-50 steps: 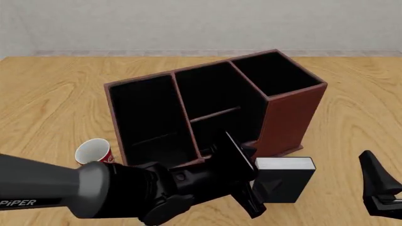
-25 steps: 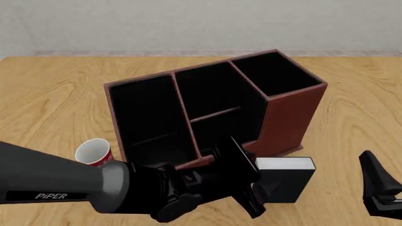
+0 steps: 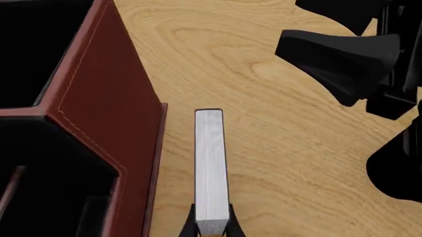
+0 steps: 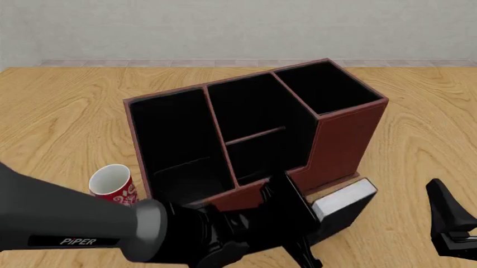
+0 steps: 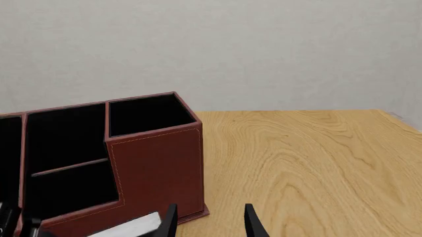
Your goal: Pick up the book and place it in the back compartment of the caddy.
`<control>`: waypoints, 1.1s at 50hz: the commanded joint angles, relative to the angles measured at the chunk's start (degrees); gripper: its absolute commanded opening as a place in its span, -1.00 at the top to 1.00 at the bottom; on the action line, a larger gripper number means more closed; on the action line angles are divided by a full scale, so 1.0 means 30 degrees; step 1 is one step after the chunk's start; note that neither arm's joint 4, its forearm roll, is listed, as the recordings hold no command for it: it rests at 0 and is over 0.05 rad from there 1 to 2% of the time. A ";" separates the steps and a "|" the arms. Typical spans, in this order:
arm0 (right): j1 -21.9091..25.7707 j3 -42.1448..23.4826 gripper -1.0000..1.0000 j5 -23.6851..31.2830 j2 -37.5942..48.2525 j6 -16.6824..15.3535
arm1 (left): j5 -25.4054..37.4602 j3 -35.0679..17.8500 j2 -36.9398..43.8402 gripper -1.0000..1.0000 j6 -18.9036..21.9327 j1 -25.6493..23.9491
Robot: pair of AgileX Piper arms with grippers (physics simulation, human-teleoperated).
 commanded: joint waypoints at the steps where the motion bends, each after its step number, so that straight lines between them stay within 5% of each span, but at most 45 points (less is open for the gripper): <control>1: 0.0005 -0.0002 -1.00 0.0003 -0.0008 -0.0014 | -0.0129 0.0104 -0.0198 1.00 0.0055 -0.0269; 55: 0.0012 0.0006 -1.00 -0.0051 0.0049 0.0005 | -0.0332 0.2248 -0.3667 1.00 0.0081 -0.0624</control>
